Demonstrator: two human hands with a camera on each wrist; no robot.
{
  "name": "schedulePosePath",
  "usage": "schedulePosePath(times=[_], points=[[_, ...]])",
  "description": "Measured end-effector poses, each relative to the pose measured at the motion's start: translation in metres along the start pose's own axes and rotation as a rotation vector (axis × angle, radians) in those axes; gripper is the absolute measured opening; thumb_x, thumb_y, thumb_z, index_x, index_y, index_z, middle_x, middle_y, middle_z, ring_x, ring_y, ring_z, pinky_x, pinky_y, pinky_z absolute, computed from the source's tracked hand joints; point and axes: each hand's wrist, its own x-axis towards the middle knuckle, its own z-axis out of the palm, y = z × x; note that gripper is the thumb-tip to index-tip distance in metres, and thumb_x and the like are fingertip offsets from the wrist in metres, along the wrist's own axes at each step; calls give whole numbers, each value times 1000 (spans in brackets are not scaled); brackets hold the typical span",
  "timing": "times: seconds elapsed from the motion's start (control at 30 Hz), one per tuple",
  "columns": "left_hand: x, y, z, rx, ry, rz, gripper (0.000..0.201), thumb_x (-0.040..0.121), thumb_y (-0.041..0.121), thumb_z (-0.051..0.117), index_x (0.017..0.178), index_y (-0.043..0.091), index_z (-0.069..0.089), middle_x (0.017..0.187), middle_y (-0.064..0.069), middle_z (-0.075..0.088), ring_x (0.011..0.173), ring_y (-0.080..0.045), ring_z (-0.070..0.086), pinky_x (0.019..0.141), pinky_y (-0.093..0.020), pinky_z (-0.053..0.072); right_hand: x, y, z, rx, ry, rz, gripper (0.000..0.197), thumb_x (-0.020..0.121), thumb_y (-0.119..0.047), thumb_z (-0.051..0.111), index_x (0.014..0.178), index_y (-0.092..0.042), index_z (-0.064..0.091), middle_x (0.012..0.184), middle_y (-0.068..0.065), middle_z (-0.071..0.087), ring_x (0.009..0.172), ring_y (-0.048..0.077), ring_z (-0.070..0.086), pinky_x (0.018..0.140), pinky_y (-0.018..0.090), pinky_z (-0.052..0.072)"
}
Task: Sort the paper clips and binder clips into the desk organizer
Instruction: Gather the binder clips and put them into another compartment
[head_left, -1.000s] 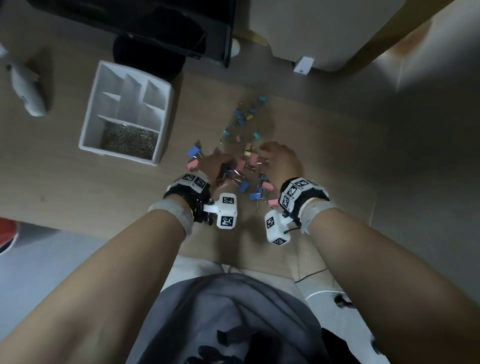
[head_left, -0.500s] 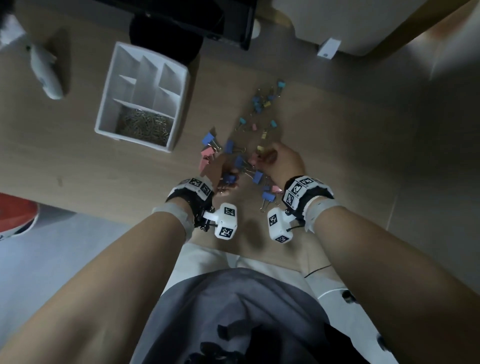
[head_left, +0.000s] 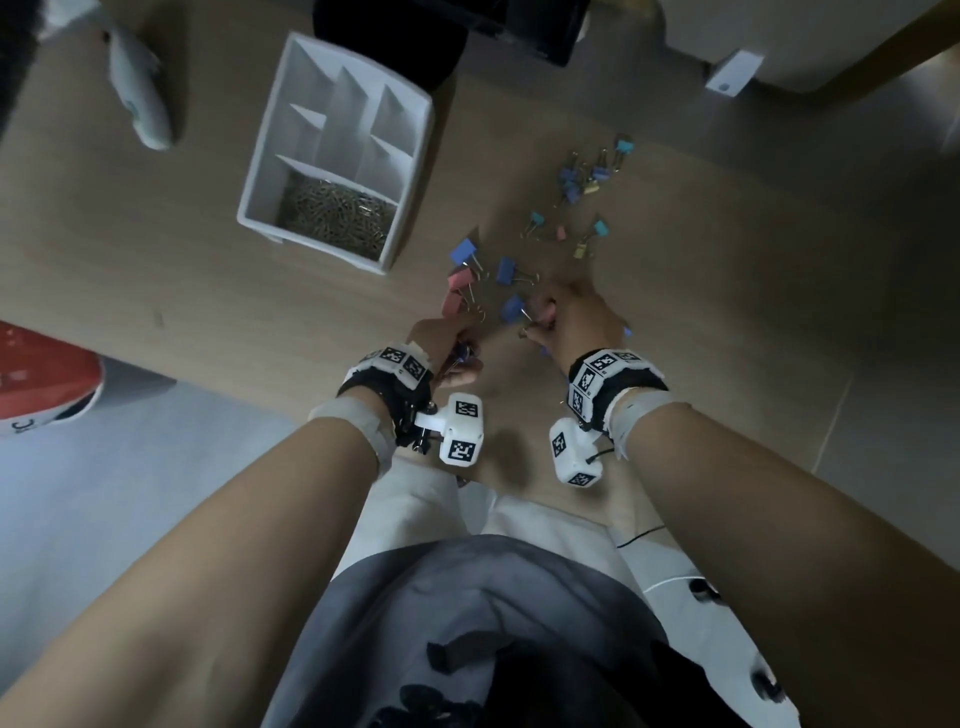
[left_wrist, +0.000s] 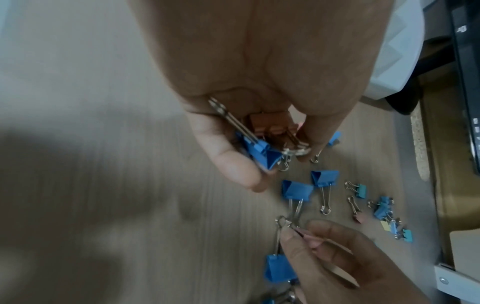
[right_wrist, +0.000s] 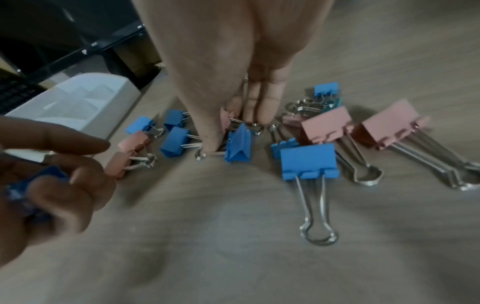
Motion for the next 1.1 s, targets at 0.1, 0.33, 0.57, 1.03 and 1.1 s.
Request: schedulePosePath(times=[0.1,0.33,0.57,1.03,1.1], points=[[-1,0,-7,39,-25,4,18,97,6,50,82,6,59,70,-10,54,59,-20,47,43,-21,45,-4,-3,6,-96,19,-49,24,89,-24,63,111,-16,62,115,15,56,98,38,61,76,40,52],[4,5,-6,161,21,-21,18,94,24,57,97,9,67,72,-8,66,56,-19,61,52,-30,56,-18,-5,12,-94,13,61,48,86,-39,66,127,-18,53,131,13,45,111,34,51,85,43,51],[8,5,-19,205,39,-23,19,93,27,61,90,9,64,72,-8,65,58,-19,60,49,-29,56,-14,-16,17,-31,-36,84,45,77,-20,75,117,-25,56,119,14,49,100,37,57,87,44,53],[9,16,-32,193,-78,12,33,89,45,63,84,13,62,86,-9,66,67,-21,65,59,-37,58,-14,-37,1,215,8,178,29,79,-15,66,107,-24,65,101,-1,71,93,22,66,83,34,54],[7,19,-32,172,-150,24,31,91,43,60,96,13,66,83,-5,68,66,-19,65,60,-36,57,-16,-49,-1,351,35,136,21,80,-24,73,100,-24,66,91,-11,69,82,9,64,77,18,50]])
